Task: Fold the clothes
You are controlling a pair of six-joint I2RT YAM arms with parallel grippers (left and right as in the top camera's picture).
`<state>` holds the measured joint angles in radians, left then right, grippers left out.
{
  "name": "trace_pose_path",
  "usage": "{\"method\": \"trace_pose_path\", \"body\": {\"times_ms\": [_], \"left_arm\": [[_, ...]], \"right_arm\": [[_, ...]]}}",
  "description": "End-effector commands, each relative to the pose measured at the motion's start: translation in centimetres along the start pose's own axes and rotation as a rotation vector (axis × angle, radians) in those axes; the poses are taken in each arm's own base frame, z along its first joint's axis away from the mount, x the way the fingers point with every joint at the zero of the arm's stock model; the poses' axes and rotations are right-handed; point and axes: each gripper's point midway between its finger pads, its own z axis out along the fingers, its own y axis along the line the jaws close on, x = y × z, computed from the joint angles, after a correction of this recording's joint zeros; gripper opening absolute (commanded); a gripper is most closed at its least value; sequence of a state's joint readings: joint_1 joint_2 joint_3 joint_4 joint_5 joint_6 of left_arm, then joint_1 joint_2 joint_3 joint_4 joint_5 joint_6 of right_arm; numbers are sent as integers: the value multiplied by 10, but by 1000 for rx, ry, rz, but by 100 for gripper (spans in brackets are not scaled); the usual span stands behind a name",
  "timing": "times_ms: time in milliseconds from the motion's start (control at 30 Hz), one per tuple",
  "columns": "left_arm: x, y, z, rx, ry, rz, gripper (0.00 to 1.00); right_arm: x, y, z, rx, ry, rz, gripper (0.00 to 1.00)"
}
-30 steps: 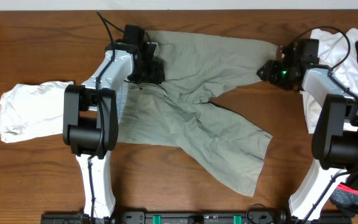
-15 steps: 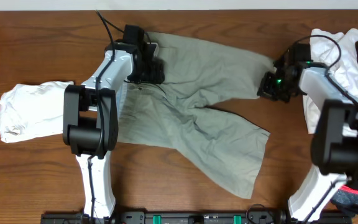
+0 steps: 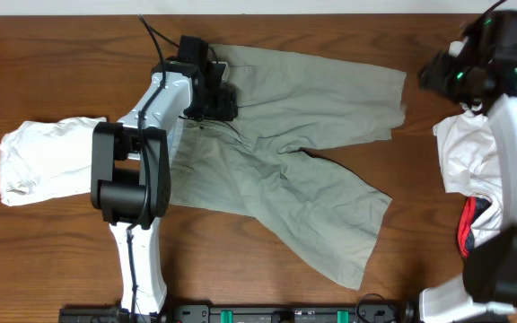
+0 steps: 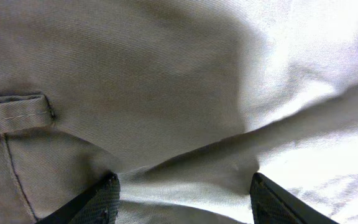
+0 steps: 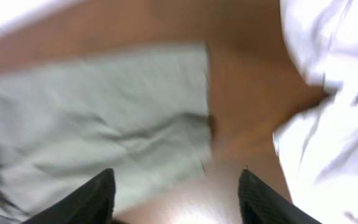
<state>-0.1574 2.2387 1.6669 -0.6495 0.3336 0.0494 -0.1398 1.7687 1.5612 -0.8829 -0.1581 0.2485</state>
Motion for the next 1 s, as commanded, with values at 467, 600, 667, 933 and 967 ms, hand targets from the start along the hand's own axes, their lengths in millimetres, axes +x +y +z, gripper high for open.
{"method": "trace_pose_path", "body": {"times_ms": [467,600,667,933,967], "left_arm": [[33,24,30,-48,115,-48,68],[33,24,30,-48,115,-48,68],[33,24,30,-48,115,-48,68],[33,24,30,-48,114,-48,68],[33,24,30,-48,114,-48,68]], "right_arm": [[95,-13,106,-62,444,-120,73],[100,-10,124,-64,456,-137,71],[102,-7,131,-75,459,-142,71],[102,14,146,-108,427,-194,68],[102,16,148,-110,424,-200,67]]}}
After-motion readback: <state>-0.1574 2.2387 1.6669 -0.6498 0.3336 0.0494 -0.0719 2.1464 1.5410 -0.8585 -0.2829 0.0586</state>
